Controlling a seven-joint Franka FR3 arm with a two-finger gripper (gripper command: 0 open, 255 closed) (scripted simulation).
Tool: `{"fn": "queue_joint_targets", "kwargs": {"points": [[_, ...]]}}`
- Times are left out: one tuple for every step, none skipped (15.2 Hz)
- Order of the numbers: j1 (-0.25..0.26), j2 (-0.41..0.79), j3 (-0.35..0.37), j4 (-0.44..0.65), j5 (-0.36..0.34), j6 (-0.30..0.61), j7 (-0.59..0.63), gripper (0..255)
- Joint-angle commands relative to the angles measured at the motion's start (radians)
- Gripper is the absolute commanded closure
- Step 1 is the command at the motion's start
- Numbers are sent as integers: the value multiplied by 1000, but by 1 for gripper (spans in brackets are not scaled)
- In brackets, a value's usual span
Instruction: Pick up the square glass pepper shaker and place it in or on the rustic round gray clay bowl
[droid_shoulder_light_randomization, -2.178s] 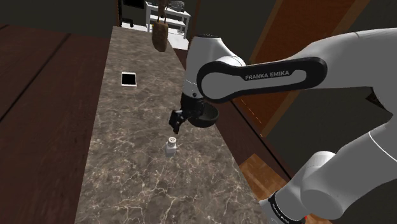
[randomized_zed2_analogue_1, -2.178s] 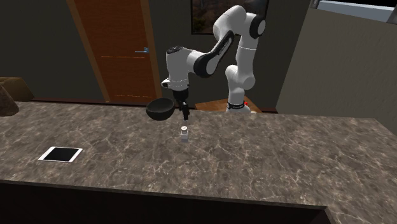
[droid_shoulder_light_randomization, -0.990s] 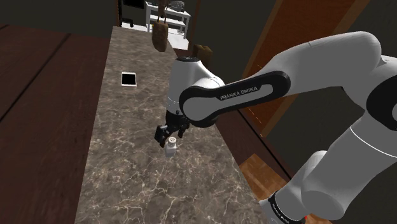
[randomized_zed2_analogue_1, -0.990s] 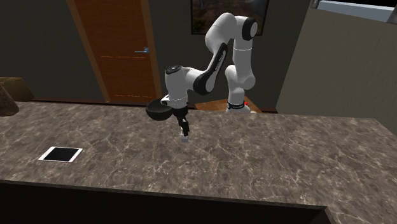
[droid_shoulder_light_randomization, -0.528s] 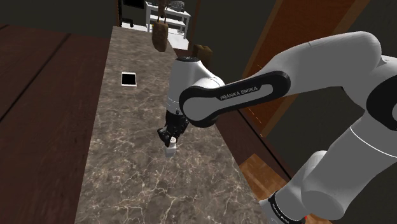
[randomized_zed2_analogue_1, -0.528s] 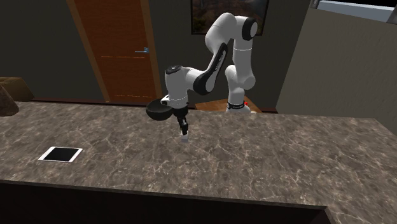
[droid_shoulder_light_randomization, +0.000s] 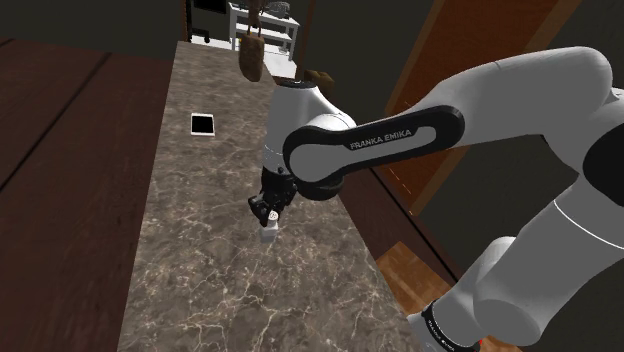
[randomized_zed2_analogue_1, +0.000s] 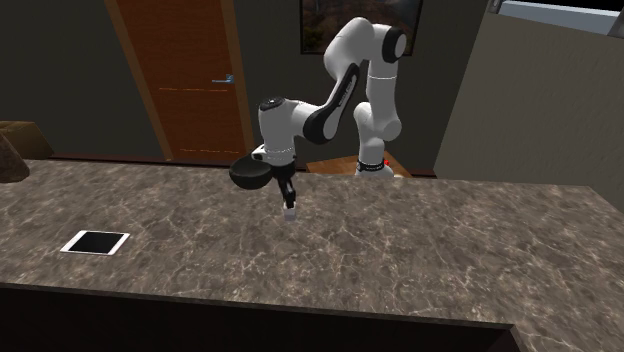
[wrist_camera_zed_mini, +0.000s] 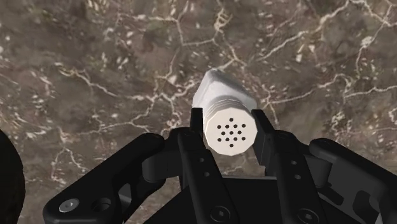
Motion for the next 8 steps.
{"fn": "queue_joint_targets", "kwargs": {"points": [[0,-13,0,13,4,-25,-1,255],[-1,-20,0,19,6,-38,-2,255],[-1,-26,-1,27,8,-52,-3,255],[-2,-32,-1,34,10,-65,-4,255],[-2,-38,-1,42,12,-78,-5,255],[-2,-44,-2,49,14,-91,-5,255],[-3,-49,-2,58,15,-104,-6,255],[-3,-54,-3,66,17,-118,-6,255]]}}
